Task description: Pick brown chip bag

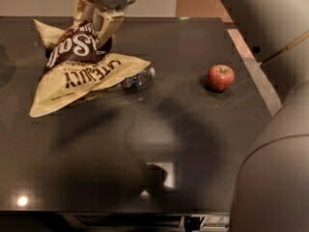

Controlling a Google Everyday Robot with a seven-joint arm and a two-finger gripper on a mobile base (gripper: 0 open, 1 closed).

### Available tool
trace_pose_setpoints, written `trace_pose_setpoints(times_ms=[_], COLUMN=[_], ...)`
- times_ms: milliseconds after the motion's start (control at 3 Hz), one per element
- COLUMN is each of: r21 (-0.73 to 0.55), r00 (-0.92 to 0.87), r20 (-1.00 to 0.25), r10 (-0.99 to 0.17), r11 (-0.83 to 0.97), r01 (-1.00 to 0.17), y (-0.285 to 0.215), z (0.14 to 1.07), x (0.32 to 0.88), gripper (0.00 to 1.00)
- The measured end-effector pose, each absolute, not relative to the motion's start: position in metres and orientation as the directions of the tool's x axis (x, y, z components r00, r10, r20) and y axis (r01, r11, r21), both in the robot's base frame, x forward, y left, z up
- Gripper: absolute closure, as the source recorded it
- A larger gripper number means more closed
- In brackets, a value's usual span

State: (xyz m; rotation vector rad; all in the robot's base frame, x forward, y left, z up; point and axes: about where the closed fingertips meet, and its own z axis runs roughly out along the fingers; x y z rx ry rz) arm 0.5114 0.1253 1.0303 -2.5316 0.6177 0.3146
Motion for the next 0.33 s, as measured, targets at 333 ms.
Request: trace_pose_setpoints(times_ms=[333], r21=[-0.458], r00=[0.87], r20=[-0.327], r10=[-0.368], r11=[-0.744], r01=[-0.487], y=[0.1335], z=[1.0343], x=[0.5183], gripper=[1.0])
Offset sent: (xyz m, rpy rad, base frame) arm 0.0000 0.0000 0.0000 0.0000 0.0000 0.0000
